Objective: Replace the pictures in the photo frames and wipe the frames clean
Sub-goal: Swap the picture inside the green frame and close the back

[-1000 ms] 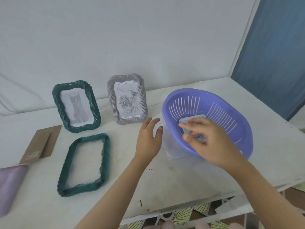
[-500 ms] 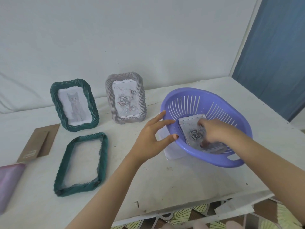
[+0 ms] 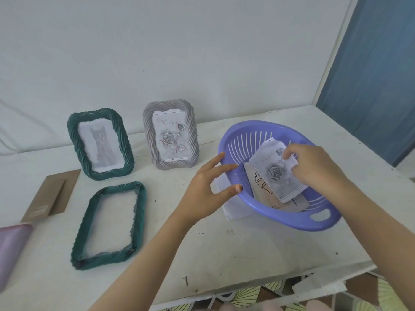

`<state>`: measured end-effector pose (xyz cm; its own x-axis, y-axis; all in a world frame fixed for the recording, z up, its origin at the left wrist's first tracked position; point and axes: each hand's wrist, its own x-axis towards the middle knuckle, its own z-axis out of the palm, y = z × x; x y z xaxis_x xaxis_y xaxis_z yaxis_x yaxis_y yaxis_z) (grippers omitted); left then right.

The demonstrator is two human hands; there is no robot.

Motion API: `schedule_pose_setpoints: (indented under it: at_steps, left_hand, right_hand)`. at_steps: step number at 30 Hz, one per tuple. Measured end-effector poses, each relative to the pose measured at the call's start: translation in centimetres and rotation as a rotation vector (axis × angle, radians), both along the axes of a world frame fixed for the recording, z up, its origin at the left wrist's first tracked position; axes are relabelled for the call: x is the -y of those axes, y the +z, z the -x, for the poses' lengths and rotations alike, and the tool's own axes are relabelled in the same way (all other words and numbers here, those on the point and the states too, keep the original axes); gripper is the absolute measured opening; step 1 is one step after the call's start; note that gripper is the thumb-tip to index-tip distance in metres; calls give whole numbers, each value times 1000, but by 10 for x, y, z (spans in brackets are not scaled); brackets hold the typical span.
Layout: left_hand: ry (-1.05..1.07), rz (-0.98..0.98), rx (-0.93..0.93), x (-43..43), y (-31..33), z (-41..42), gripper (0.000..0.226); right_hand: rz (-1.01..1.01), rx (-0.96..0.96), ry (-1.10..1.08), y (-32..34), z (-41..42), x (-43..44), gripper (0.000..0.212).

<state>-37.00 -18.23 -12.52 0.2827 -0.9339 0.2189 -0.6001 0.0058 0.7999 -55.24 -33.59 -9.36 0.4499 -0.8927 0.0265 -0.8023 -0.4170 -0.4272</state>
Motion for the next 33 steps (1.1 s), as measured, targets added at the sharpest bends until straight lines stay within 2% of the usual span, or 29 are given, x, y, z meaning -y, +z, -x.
schedule_pose_setpoints:
  at_steps: [4,7,10,13,18,21,25,29,33]
  left_hand:
    - [79,141,-139,-3,12,9,41]
    - [79,198,-393,-7,32,14,32]
    - [24,108,-692,-14,53,18,28]
    - [54,72,-806,-23,63,16,23]
    - [293,162,-785,-42,58,-12,23]
    - [412,166,-747,-63,49,-37,31]
    - [546,142,-676,-93,34,-71,39]
    - [574,84,-559,-124,15,-103,53]
    - [544,-28,-459,-150,-3,-130,57]
  right_hand:
    - [75,300,42,15,3,-16,30]
    - [167,451,127,28,-3,-44,27]
    - [204,516,234,33,-16,-73,25]
    - [236,530,338,31,-35,-96,22]
    - [262,433,556,15,-70,-119,41]
    - [124,436,661,4,-88,-133,47]
    - [-67,599,605,-15,-120,-149,41]
    - [-538,719,478,-28,-154,-161,13]
    - [-555,670,382,-49,-183,-172,19]
